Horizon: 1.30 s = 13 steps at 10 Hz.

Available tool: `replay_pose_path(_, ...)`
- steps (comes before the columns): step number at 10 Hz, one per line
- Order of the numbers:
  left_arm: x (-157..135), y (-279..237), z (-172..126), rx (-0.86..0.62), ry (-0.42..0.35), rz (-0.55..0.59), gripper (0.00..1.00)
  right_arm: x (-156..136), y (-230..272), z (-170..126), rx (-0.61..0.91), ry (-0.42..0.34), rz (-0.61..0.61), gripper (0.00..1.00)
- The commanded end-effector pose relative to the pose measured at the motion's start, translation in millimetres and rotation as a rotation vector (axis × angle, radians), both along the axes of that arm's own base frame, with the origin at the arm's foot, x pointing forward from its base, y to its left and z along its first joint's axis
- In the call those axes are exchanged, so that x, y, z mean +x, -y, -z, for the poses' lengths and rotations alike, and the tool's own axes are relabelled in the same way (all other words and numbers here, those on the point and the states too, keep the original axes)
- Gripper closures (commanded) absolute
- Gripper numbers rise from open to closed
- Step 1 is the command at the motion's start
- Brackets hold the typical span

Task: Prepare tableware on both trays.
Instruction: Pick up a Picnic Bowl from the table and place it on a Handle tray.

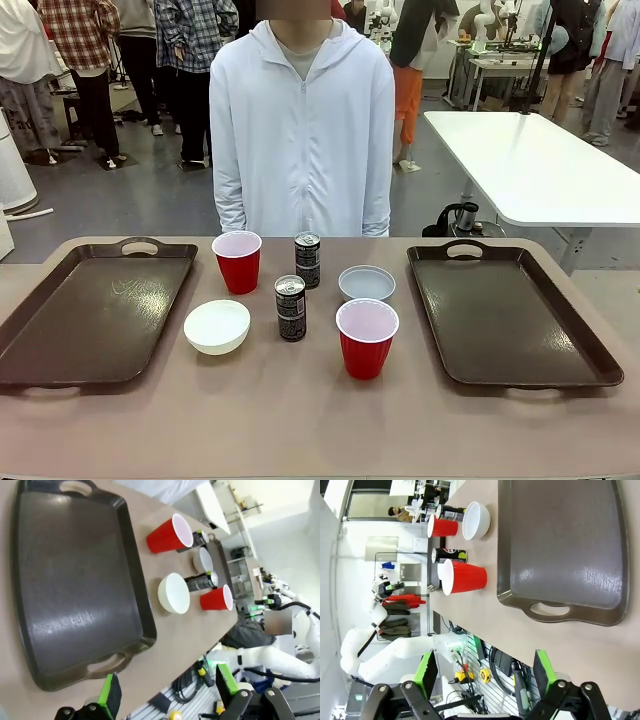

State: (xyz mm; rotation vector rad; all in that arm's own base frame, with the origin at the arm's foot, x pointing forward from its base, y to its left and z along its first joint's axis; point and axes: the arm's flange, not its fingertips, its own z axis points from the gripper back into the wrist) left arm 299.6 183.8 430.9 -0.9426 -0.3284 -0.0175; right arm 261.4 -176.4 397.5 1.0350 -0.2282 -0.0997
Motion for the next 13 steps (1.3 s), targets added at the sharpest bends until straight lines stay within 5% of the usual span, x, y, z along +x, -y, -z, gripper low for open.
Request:
replay_pose_path(1,1.9,-0.1,0.4,-0.004,0.006,-0.011,0.00,2.3,-3.8,-2.7,-0.005,0.009,-0.013,0.00)
replay_pose_path(13,1.9,-0.1,0.4,-0.004,0.006,-0.011,0.00,2.3,-3.8,-2.7,-0.005,0.009,-0.013,0.00)
